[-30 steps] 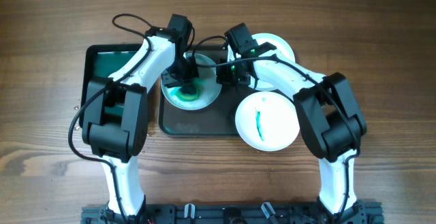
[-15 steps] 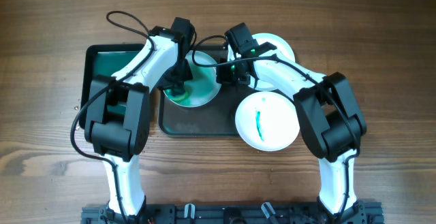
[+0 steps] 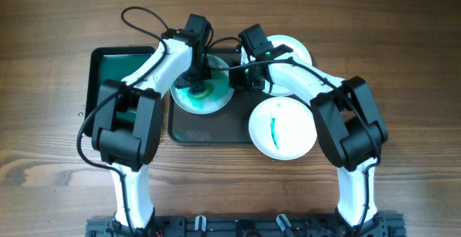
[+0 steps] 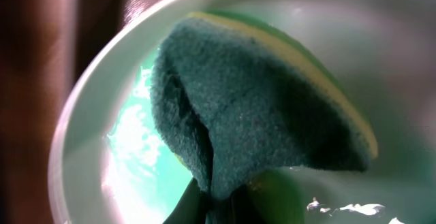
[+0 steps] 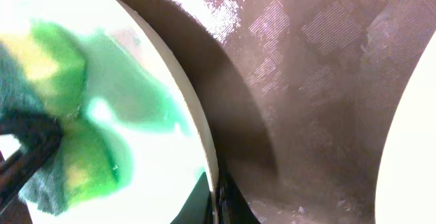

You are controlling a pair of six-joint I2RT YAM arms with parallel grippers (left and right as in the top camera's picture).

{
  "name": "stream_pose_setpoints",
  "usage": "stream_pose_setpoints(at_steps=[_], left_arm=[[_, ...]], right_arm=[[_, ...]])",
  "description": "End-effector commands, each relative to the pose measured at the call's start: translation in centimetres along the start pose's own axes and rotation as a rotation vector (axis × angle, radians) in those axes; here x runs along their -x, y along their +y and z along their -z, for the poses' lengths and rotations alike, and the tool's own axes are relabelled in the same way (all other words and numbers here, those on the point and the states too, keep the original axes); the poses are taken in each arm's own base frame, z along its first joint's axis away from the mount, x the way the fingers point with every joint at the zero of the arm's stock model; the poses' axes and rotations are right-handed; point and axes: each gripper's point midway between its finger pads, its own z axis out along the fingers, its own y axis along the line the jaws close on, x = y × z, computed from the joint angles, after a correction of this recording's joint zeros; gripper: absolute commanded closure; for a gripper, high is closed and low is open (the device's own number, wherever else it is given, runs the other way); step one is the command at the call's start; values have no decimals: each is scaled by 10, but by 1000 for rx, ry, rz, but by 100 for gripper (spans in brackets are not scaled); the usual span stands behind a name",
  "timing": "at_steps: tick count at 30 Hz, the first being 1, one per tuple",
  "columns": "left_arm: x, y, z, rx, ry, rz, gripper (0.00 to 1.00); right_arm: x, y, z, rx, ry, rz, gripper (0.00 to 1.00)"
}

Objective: Clean dirty plates on tray and stack at the side
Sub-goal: 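Scrub the left plate with the sponge held in the left gripper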

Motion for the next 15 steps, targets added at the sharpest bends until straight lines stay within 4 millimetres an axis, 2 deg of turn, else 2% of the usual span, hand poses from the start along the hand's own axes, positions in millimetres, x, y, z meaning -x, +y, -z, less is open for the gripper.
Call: stream_pose_setpoints(at_steps=[1, 3, 4, 5, 9, 10, 12, 13, 14, 15], left_arm=[[-34, 11, -14, 23, 152, -22, 96], [-69, -50, 5, -387, 322, -256, 96], [-78, -73, 20, -560, 352, -328, 96], [-77, -84, 27, -639, 342, -348, 96], [-40, -102, 23, -675, 157, -395, 96], [-31, -100, 18, -638, 112, -399, 96], [-8, -82, 3, -480, 25, -340, 96], [9, -61, -7, -332, -29, -257, 96], [28, -26, -14, -135, -101, -116, 96], [34, -8, -14, -54, -125, -39, 96]], right_arm=[[-7, -5, -9, 3, 32, -12, 96], [-7, -5, -9, 3, 31, -14, 96], [-7, -5, -9, 3, 31, -14, 96], [-7, -5, -9, 3, 32, -14, 96], [-7, -5, -9, 2, 33, -15, 96], [-7, -5, -9, 2, 33, -15, 96], [-7, -5, -9, 2, 33, -15, 96], [-8, -5, -9, 1, 35, -15, 96], [-8, -6, -9, -1, 38, -16, 96], [-9, -6, -9, -2, 39, -16, 96]])
